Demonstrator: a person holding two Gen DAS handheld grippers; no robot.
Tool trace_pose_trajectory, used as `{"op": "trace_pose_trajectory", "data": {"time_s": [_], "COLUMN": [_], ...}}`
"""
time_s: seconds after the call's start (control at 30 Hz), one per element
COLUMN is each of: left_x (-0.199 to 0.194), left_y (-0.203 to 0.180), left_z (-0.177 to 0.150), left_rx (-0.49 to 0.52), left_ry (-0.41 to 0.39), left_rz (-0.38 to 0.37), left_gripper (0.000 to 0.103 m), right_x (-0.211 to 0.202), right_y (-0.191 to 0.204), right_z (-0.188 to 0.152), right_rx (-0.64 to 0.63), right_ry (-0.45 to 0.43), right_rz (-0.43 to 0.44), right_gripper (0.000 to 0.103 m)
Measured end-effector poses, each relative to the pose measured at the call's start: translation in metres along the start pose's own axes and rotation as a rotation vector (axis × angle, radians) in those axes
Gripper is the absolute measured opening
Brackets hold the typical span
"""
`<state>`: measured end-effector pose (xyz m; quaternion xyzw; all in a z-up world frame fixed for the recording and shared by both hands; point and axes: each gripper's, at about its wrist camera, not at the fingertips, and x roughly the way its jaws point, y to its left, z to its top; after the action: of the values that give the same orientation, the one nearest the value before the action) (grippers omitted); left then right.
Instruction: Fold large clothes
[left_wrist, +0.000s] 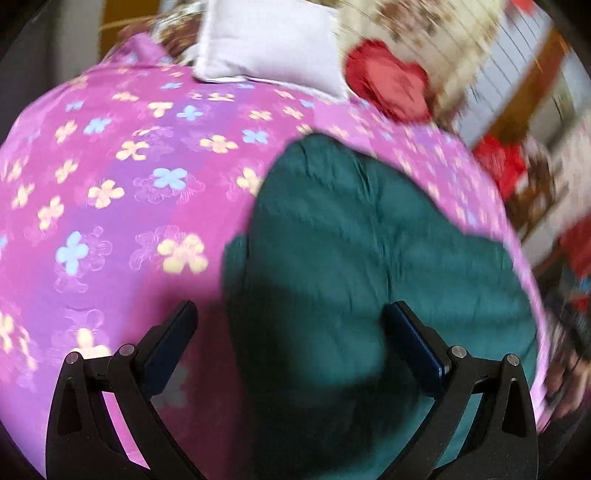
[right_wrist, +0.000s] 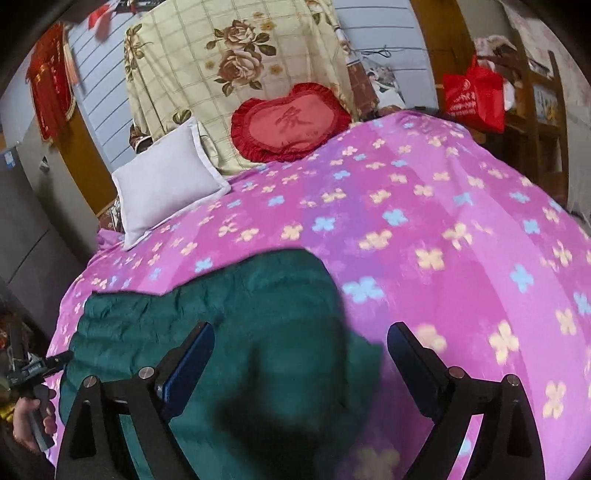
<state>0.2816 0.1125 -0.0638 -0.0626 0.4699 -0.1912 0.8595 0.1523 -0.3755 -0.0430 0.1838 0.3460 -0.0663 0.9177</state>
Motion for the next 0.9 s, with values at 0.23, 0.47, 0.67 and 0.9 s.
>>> {"op": "trace_pose_trajectory", "data": {"time_s": [0.23, 0.47, 0.67, 0.9], "left_x": [-0.002, 0.022, 0.024, 0.028], "left_y": [0.005, 0.02, 0.024, 0.028], "left_z": [-0.017, -0.022, -0.015, -0.008], "left_rx": [0.019, -0.022, -0.003, 0.037], "left_ry": [-0.028, 0.039, 0.047, 0.058], "left_rz": [-0.045, -0.175, -0.229, -0.28], "left_gripper": [0.103, 0.103, 0.103, 0.103], "right_x": [0.008, 0.03, 0.051, 0.066], "right_y": [-0.016, -0.034, -0.054, -0.048], "right_z": [-0.034, -0.038, -0.037, -0.033], "right_rx": [-0.036, -0.044, 0.06, 0.049], "right_ry": [0.042, 0.091, 0.133, 0.169], "right_rz": [0.046, 0.078, 0.217, 0.426], "right_gripper": [0.093, 0.103, 0.103, 0.103]}}
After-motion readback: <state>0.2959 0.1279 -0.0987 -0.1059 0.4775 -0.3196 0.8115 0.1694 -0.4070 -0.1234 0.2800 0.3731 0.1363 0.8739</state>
